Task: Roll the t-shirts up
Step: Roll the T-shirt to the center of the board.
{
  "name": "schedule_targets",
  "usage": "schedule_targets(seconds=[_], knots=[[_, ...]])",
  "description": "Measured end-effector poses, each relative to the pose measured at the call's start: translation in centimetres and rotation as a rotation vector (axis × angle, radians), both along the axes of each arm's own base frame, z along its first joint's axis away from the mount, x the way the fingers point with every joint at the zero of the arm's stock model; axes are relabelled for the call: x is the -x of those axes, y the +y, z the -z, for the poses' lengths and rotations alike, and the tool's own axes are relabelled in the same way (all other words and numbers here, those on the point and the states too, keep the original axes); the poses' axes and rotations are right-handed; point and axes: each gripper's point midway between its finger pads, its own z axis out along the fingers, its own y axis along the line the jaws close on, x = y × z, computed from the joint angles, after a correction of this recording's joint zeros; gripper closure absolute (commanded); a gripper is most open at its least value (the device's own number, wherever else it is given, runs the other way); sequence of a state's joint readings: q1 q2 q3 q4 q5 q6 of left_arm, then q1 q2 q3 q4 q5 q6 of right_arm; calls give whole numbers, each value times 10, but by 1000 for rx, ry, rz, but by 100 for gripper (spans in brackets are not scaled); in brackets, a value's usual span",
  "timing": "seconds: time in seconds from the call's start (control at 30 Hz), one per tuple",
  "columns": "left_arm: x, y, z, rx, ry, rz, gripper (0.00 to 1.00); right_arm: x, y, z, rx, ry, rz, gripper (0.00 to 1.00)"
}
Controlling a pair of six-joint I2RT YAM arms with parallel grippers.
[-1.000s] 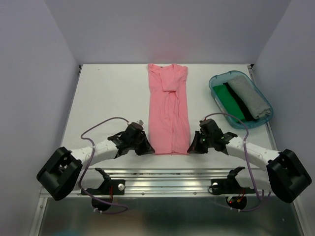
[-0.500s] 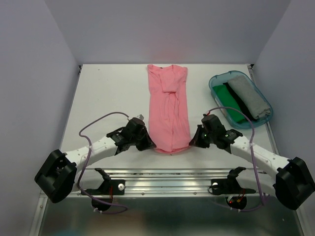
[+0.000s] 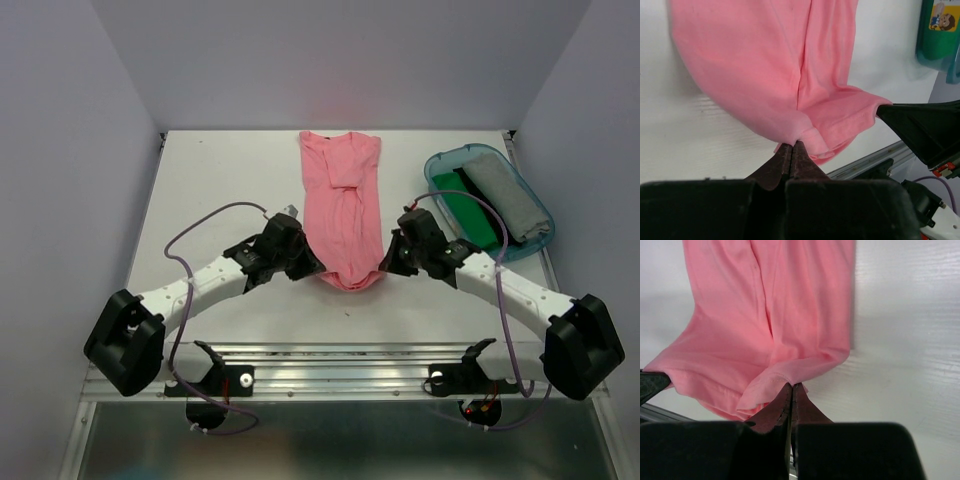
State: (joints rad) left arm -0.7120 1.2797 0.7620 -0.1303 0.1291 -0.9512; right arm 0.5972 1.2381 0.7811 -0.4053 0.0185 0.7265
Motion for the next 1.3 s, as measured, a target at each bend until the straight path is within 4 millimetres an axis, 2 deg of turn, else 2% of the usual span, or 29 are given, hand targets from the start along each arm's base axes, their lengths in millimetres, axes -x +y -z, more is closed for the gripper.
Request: schedule_targets(seconds=[0.17,0.43,0.67,0.87,1.1,1.3], knots=[[-19,0,0,-7,-9,-22,100,-17,3,-5,35,-29,-3,99],[-35,15,8,-24,7,-76,100,-21,-1,7,78,-14,7,99],[-38,18,11,-27,14,-87,100,-23,-3,14,96,-1,16,99],[-41,17,27,-59,53,-90,100,-29,-4,25,125,21,21,99],[-49,20,36,-77,68,-108,100,-41,-6,25,139,12,32,99],[-55,26,46,-105,82,-134,100,-46,-6,34,157,24,29,99]])
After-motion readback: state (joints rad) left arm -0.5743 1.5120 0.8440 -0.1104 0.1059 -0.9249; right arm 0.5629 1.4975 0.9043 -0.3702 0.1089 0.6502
